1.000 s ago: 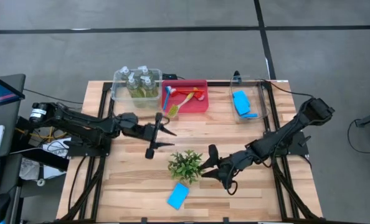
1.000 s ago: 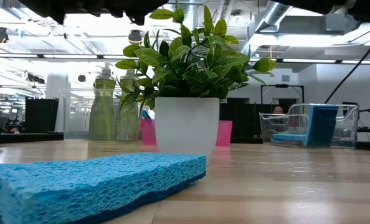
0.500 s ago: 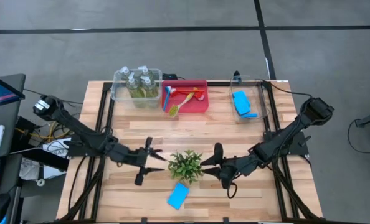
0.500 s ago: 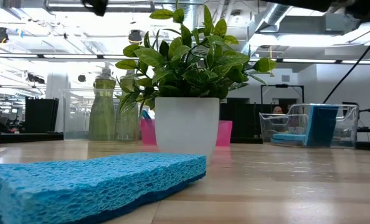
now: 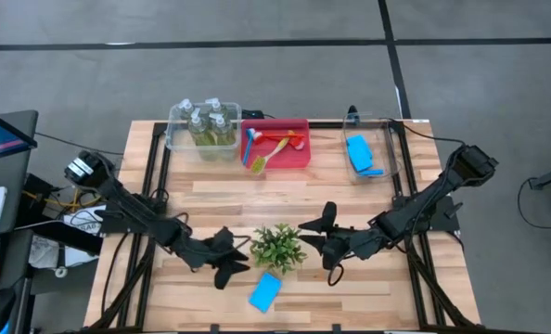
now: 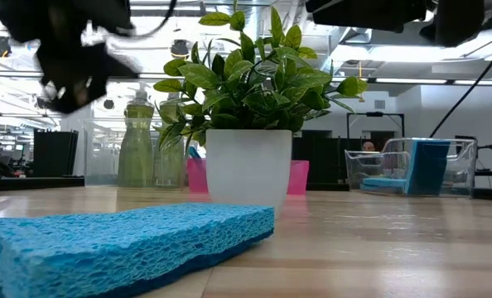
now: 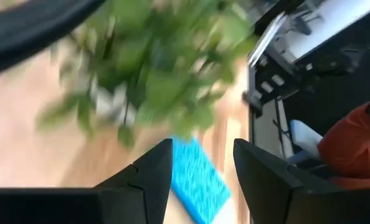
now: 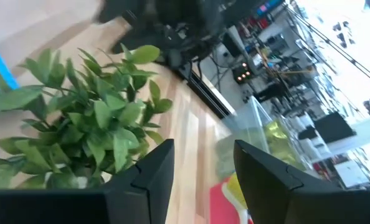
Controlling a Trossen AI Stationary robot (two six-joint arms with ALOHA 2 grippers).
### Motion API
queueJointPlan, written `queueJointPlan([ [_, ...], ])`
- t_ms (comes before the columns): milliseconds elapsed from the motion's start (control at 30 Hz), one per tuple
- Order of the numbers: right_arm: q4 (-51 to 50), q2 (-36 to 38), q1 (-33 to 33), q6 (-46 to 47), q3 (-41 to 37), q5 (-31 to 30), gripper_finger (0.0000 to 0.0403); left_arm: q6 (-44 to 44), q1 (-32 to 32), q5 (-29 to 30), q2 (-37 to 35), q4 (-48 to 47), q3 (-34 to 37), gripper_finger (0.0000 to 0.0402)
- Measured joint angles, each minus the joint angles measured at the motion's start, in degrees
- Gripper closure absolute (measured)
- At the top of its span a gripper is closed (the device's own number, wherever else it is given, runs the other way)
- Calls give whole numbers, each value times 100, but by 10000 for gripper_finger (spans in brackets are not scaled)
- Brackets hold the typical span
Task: Pick & Place Kitchen Sink Supplies
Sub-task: Put the blue sponge into the transparent bin
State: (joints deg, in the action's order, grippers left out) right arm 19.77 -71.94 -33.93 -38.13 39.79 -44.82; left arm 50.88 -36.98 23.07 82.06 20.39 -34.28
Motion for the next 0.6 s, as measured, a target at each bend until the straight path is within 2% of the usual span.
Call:
queueJointPlan([
  [133,0,0,-7,0,0,-56,244,1056,77,-369,533,-3,-4,230],
  [267,0,0,-7,-188,0,-54,244,1718,245,-666,881,11,-4,230],
  [433,0,0,-7,-282,0,-59,244,2254,430,-1288,984,62,-14,230],
  [600,0,0,-4,-389,0,-70,244,2463,455,-1585,984,74,-217,230],
])
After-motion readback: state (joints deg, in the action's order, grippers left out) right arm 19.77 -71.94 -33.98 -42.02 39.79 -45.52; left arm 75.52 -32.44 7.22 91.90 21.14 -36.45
